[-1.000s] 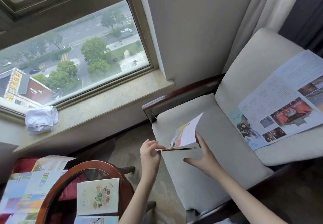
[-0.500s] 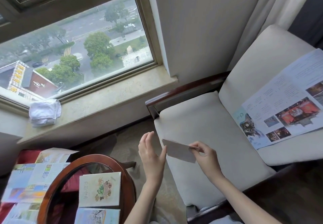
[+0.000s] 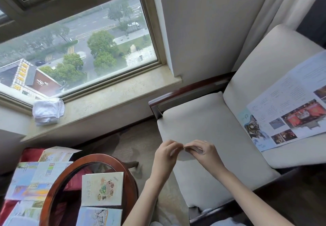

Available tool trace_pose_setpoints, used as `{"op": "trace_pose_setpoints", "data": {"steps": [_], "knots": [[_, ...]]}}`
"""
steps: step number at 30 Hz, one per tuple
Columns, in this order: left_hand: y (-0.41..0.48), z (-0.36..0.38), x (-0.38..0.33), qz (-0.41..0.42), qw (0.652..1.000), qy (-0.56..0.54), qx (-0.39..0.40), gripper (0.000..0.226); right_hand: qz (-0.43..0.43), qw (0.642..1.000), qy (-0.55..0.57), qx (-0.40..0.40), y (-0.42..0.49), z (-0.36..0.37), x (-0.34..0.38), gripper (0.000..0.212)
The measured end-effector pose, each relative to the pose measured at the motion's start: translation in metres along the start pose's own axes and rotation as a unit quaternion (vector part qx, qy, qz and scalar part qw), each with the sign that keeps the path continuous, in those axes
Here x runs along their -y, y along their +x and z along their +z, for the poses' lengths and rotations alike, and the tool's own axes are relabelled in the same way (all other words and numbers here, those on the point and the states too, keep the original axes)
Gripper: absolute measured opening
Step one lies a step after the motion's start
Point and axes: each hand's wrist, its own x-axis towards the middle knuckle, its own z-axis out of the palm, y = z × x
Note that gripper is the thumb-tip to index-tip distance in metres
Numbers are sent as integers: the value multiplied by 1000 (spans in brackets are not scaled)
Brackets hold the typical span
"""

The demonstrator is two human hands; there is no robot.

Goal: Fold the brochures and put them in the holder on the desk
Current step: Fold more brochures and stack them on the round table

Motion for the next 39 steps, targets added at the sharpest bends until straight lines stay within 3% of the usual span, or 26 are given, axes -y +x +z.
{"op": "trace_pose_setpoints", "data": {"steps": [4, 10, 15, 21, 24, 27, 29, 32, 34, 39], "knots": [[8, -15, 1, -106, 976, -148, -122, 18, 49, 998, 39, 6, 4, -6, -7, 10], [14, -36, 21, -232, 916, -269, -186, 20, 64, 996, -44, 52, 7, -24, -26, 18], [13, -52, 35, -249, 906, -279, -196, 8, 71, 993, -84, 48, 5, -31, -40, 20], [-10, -52, 50, -303, 898, -175, -268, 22, 44, 998, -47, -18, 6, -1, -14, 18], [-25, -47, 48, -415, 853, -270, -165, 12, -14, 993, -113, -9, 6, 27, 12, 15], [-41, -43, 42, -505, 748, -429, -11, 38, -103, 979, -175, -22, 0, 60, 44, 14], [-51, -45, 46, -502, 707, -499, 10, 48, -172, 964, -202, 0, -8, 82, 66, 12], [-68, -61, 61, -491, 705, -508, -65, 34, -236, 950, -192, 75, -25, 113, 86, 12], [-82, -75, 78, -490, 706, -493, -137, 15, -237, 943, -183, 143, -35, 128, 92, 21], [-134, -118, 118, -455, 696, -530, -167, 20, -169, 948, -197, 183, -47, 169, 107, 33]]}}
